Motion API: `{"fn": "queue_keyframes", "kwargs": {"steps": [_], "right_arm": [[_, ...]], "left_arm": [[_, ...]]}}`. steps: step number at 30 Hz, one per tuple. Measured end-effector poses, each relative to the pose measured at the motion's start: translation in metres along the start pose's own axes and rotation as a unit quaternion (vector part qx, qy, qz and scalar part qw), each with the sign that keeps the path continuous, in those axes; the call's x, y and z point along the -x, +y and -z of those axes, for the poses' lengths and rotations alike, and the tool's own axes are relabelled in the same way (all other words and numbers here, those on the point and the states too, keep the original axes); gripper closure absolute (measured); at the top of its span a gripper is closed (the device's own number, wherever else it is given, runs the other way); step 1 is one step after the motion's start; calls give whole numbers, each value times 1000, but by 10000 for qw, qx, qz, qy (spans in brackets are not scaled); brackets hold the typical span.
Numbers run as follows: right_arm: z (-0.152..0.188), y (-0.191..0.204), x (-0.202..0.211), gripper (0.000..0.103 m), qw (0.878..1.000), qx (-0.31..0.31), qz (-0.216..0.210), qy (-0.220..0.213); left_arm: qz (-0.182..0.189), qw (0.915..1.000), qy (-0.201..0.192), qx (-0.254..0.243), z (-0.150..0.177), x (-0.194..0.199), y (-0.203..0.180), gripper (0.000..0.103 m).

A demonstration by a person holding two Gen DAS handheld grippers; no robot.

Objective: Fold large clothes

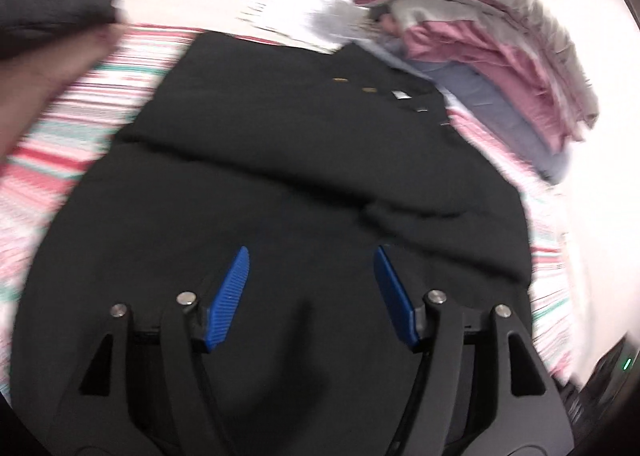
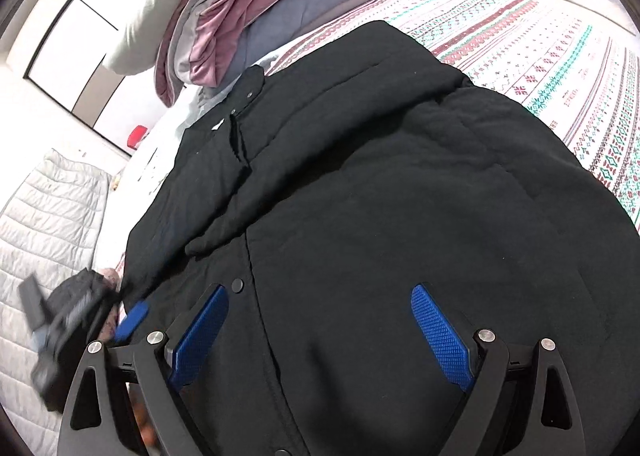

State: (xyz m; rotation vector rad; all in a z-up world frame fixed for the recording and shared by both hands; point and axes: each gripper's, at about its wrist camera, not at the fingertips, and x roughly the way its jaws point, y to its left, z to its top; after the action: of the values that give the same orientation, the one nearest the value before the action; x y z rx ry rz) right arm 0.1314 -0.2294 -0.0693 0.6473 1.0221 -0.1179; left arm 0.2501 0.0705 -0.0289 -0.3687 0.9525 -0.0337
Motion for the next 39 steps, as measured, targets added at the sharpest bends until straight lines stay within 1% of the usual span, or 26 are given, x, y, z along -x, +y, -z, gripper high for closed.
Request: {"fn": "queue_keyframes", "kwargs": {"steps": [2,4,5,7,9,11,12,13,15,16,18,20,21,23,25,28,30,33,35,37,39], "right_arm": [[1,3,0,9,9999,119,39,28],[0,7,-3,9,9998,200,73,28],[0,8,-3,9,9997,237,94,37],[0,10,-4,9,9994,331,107,37],[0,11,-2,9,9988,462,170,-35],[0,11,-1,9,9975,642,287,-100],[0,11,-1,9,9970,698,328,-115],[0,10,-1,9,9964,745,372,-128],[-2,7,-2,9,9960,749,459,-161],[-3,3,-2,9,9962,708,480,-168],[-3,0,-2,9,9966,638,503,-139],[-2,0,-3,9,9961,702,534,-64],[-1,1,-2,9,9956,753,548,-40],[2,5,4,9,9937,973,553,7],[6,9,12,9,9917,1170,542,-22],[12,13,29,9,9838,1622,737,-212],[16,13,39,9,9760,1951,920,-306],[23,11,51,9,9651,2355,1080,-387],[28,5,59,9,9578,2576,1212,-400],[29,-4,67,9,9529,2701,1307,-432],[31,-17,78,9,9501,2768,1351,-496]], "left_arm": [[-273,9992,-231,178,16,28,17,28],[-279,9984,-398,295,32,51,32,24],[-279,9981,-456,297,37,57,37,22],[-464,9966,-615,277,46,64,51,20],[-722,9953,-573,294,54,60,73,20],[-928,9931,-398,591,57,53,96,20],[-901,9921,-302,819,57,51,106,20],[-738,9910,-230,1097,54,52,116,20],[-514,9903,-360,1239,50,61,120,20],[-512,9908,-489,1154,49,69,117,20],[-621,9925,-589,876,47,74,110,20],[-706,9935,-519,726,49,75,109,20],[-699,9938,-455,742,50,75,111,20],[-567,9940,-389,846,54,78,118,20],[-524,9944,-354,847,56,84,124,20],[-667,9946,-449,650,61,99,130,20],[-665,9949,-485,577,65,109,135,20],[-496,9963,-327,618,73,118,150,20],[-479,9966,-197,636,79,120,162,20],[-468,9968,-79,649,84,122,176,20],[-527,9961,-48,700,91,125,191,20]]}}
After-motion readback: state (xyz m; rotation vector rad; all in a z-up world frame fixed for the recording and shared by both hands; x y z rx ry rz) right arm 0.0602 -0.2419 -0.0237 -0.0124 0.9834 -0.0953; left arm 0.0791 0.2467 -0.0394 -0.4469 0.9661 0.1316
